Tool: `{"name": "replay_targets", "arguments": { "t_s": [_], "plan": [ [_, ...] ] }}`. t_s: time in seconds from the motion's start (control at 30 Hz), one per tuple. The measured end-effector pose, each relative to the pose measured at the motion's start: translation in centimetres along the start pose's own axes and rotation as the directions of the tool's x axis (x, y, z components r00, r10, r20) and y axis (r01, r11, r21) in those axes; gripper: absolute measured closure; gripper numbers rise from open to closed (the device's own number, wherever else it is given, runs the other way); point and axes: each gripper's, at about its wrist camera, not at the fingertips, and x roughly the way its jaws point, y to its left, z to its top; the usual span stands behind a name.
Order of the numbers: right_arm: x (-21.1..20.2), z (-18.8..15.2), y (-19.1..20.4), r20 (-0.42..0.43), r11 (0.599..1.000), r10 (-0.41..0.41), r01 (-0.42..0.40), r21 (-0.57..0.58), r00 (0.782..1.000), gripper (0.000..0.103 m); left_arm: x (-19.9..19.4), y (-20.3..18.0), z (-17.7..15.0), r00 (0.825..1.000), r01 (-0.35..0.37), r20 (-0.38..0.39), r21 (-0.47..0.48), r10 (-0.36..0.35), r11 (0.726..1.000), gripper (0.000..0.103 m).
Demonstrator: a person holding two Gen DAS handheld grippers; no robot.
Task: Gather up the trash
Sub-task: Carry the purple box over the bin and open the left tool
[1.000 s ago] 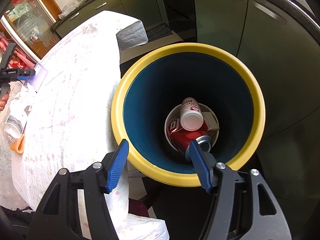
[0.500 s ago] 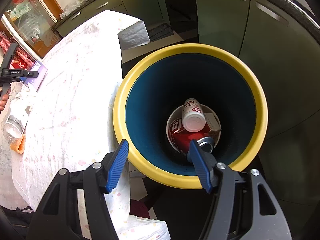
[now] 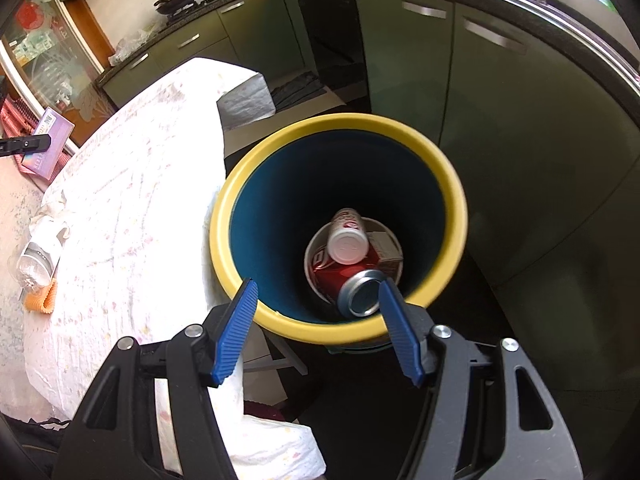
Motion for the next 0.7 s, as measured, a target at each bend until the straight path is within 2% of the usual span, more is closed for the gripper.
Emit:
{"name": "replay_targets", "arguments": {
  "t_s": [0.1, 0.23, 0.37, 0.5, 0.7],
  "plan": [
    [-1.2, -0.9, -1.3, 0.016, 1.0, -0.016, 0.016, 0.021, 1.0, 0.043, 0.3, -5.7, 0.8, 0.999, 0.05, -0.003, 0.102, -0.05, 0.994, 0.026],
    [-2.2, -2.4, -3.3, 0.021, 0.998, -0.033, 0.032, 0.056, 0.999, 0.043, 1.7, -12.8, 2.1, 0.993, 0.122, -0.024, 0.212, -0.119, 0.97, 0.026],
    [-2.7, -3.9, -5.2, 0.022, 0.995, -0.041, 0.039, 0.092, 0.999, 0.043, 4.6, -18.8, 3.2, 0.985, 0.172, -0.067, 0.281, -0.16, 0.944, 0.026],
    [-3.0, -5.1, -6.9, 0.016, 0.991, -0.05, 0.048, 0.123, 0.999, 0.043, 7.9, -23.0, 4.3, 0.979, 0.199, -0.105, 0.323, -0.174, 0.925, 0.026],
    [-2.8, -5.6, -8.4, 0.011, 0.986, -0.056, 0.054, 0.156, 0.998, 0.038, 11.3, -26.9, 6.2, 0.976, 0.208, -0.132, 0.338, -0.172, 0.918, 0.025]
  ]
}}
